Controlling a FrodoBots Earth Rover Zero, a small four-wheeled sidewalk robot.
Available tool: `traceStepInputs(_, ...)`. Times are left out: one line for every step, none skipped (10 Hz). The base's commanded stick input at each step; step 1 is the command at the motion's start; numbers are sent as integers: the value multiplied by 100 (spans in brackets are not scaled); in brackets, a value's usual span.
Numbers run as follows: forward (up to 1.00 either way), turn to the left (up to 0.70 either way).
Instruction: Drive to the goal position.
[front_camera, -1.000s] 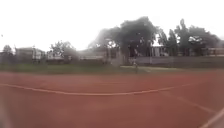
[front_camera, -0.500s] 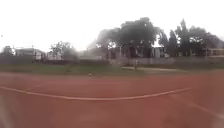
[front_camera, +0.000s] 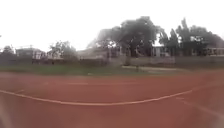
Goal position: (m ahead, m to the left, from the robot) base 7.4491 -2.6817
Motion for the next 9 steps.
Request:
traceStepInputs(70, -14)
traceStepInputs(70, -14)
traceStepInputs(70, -14)
traceStepInputs(70, -14)
traceStepInputs(70, -14)
traceStepInputs(70, -14)
traceStepInputs(70, -14)
traceStepInputs(70, -14)
traceStepInputs(70, -14)
